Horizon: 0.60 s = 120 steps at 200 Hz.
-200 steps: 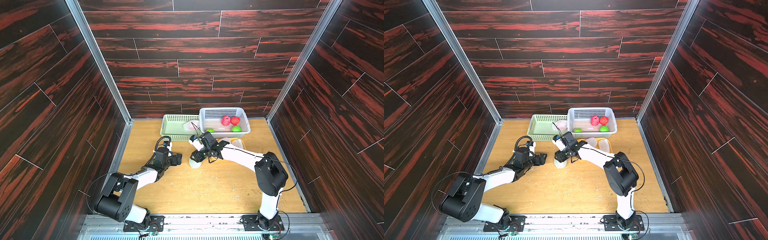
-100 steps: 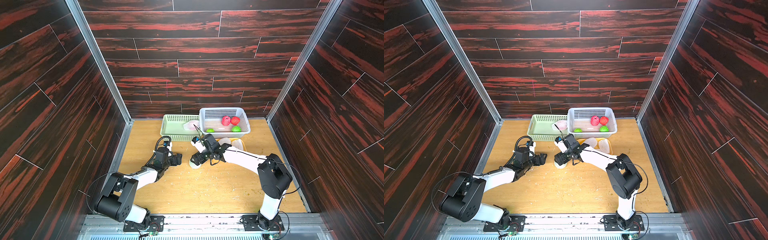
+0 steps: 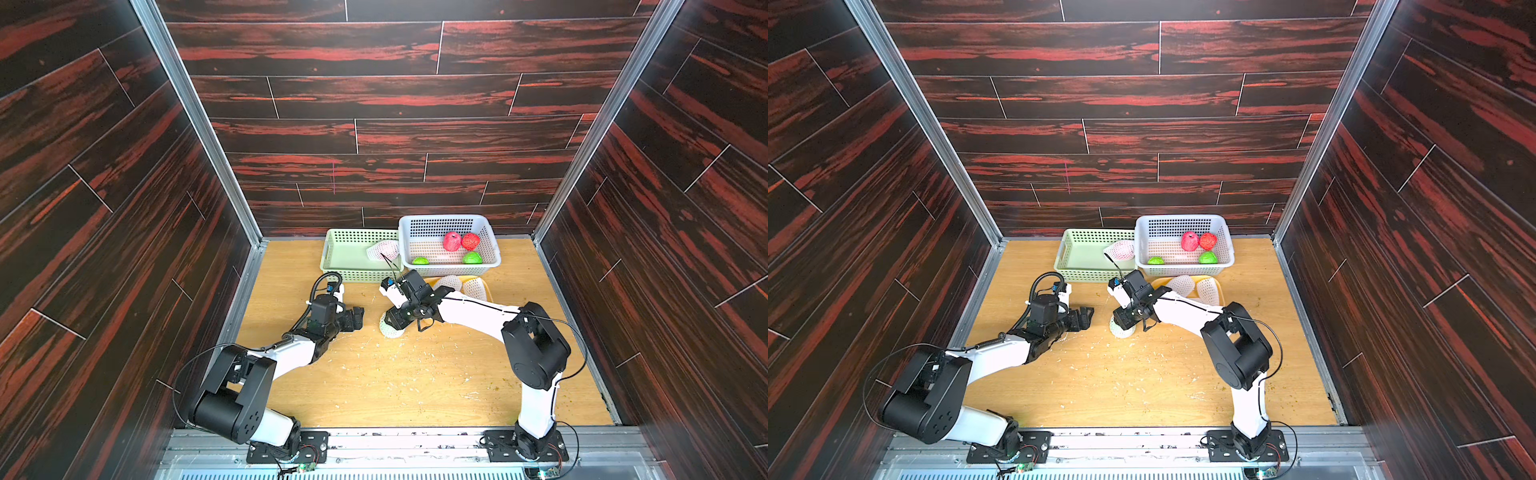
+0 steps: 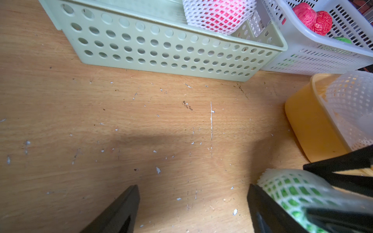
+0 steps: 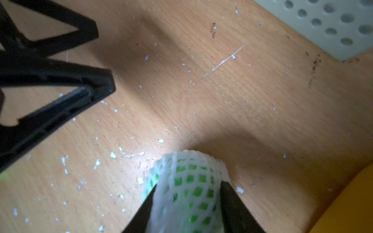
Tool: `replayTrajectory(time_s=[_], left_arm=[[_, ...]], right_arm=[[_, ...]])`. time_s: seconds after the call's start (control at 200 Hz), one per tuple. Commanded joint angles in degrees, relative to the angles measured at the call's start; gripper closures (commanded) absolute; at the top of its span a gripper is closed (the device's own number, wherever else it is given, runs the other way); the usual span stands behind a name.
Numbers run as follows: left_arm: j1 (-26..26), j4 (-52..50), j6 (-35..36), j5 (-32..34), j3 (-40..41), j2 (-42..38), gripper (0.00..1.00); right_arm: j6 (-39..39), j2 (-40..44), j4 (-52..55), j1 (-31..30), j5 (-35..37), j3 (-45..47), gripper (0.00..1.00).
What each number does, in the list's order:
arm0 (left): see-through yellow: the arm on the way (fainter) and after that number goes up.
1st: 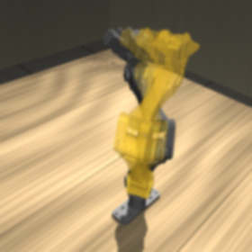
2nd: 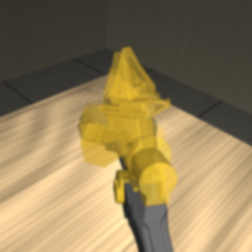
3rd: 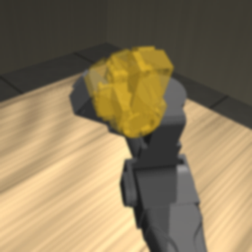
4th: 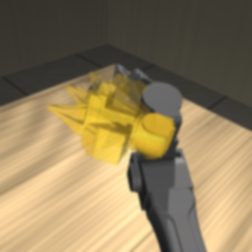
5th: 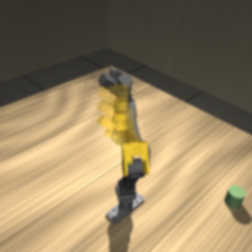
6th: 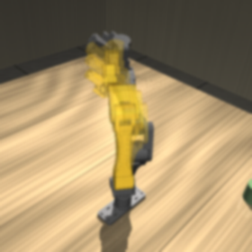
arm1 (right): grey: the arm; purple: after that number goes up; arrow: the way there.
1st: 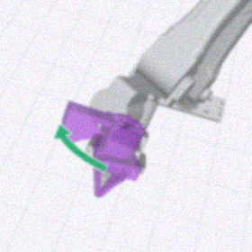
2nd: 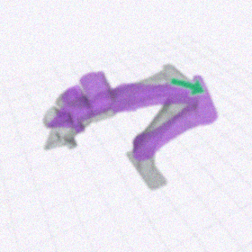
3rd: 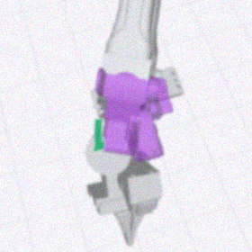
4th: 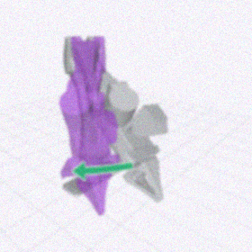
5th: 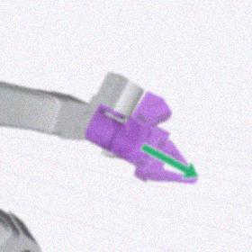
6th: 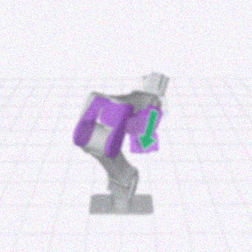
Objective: Remove foam nets from apples
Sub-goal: Remove the foam net from the apple.
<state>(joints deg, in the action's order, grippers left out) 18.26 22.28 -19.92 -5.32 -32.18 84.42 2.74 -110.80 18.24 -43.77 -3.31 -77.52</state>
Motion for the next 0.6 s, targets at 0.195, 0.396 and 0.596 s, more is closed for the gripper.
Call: replayTrajectory(time_s=[0.195,0.396,0.596], left_arm=[[-0.3,-1.0,0.4,1.3,-0.5,-1.3,0.12],[-0.3,-0.9,0.4,1.4,-0.3,-1.7,0.12],[-0.3,-0.7,0.5,1.6,0.2,-2.2,0.12]], right_arm=[[-0.2,2.4,5.7,-0.4,-2.8,-3.9,0.85],[3.5,4.7,4.6,2.9,-16.0,-3.0,0.93],[1.4,4.9,6.8,1.9,-8.3,-4.0,0.97]])
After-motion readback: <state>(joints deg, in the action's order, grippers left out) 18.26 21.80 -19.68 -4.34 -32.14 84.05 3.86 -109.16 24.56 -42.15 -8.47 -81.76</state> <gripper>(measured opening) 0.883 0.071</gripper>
